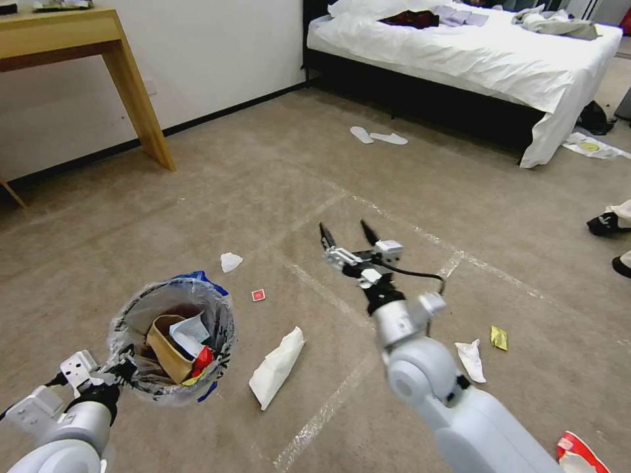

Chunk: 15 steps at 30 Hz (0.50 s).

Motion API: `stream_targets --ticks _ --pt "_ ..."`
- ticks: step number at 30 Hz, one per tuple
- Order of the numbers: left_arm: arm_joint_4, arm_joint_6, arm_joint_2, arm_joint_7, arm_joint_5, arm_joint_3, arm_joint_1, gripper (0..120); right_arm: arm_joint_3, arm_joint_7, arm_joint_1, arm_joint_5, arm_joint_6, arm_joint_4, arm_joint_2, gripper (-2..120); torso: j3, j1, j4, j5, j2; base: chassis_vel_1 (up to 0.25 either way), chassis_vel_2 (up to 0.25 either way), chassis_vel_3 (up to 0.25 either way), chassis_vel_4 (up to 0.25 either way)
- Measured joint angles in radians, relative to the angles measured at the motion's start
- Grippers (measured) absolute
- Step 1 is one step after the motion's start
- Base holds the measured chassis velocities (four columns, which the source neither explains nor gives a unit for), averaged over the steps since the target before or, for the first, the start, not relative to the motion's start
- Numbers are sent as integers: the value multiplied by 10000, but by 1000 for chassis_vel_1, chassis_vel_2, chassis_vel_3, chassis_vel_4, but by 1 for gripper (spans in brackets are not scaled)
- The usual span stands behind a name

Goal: Pick up the trash bin and place the garbage on the floor into it.

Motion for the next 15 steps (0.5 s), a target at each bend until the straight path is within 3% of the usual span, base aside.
stream_targets --ticks 2,3,5,6,8,15 --pt "6 -4 -62 0 64 0 6 1 -714 1562 487 1569 -1775 -537 502 100 0 0 -1 0 0 0 0 0 0" --pt "6 -4 -62 0 64 0 6 1 -714 1562 487 1569 -1775 -537 502 100 0 0 -1 0 0 0 0 0 0" --pt "23 -17 -107 0 94 -3 7 1 -1237 2678 847 2660 -3043 -1060 882 100 0 0 0 -1 0 0 0 0 0" --pt "23 -17 -107 0 94 -3 7 1 -1237 2678 847 2660 -3043 -1060 882 100 0 0 0 -1 0 0 0 0 0" --pt "39 -28 -141 2 109 -45 14 1 -1765 3681 1151 3375 -3684 -1839 1316 100 0 0 1 -1 0 0 0 0 0" --pt "34 -43 -196 9 113 -137 29 1 -2334 4699 1431 4108 -4143 -3592 1986 100 1 0 -1 -1 0 0 0 0 0"
